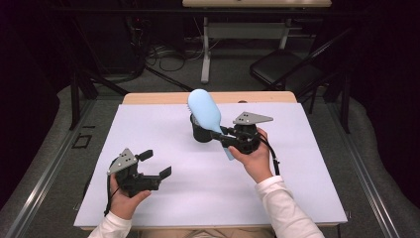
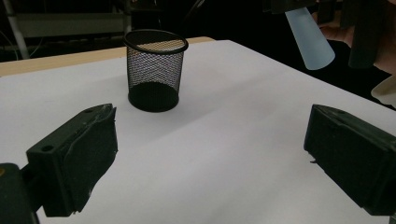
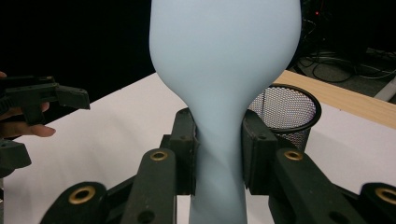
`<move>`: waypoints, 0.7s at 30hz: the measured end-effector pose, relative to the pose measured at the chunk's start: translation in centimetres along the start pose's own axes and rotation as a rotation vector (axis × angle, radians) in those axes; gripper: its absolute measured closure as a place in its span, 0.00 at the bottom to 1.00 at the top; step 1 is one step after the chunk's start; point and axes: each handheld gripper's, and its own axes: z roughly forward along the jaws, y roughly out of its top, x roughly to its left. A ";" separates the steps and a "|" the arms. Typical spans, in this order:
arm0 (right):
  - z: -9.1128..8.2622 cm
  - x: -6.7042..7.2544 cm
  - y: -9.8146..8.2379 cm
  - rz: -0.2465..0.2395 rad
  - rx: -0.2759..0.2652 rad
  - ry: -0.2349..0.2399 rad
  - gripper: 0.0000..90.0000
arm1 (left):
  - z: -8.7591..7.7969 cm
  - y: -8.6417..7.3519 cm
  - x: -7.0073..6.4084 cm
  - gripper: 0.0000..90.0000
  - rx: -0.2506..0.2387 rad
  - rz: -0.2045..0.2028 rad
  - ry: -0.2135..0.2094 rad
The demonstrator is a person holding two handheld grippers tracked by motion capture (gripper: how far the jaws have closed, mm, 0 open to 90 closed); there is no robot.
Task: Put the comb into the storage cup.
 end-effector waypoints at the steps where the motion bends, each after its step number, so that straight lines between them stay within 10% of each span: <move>1: 0.0 0.0 0.0 -0.002 0.000 -0.002 0.78 | 0.0 0.1 0.0 0.03 -0.002 -0.012 -0.001; 21: -0.2 0.2 -0.3 -0.008 -0.022 -0.004 0.78 | 0.4 2.7 0.4 0.03 -0.006 -0.037 -0.033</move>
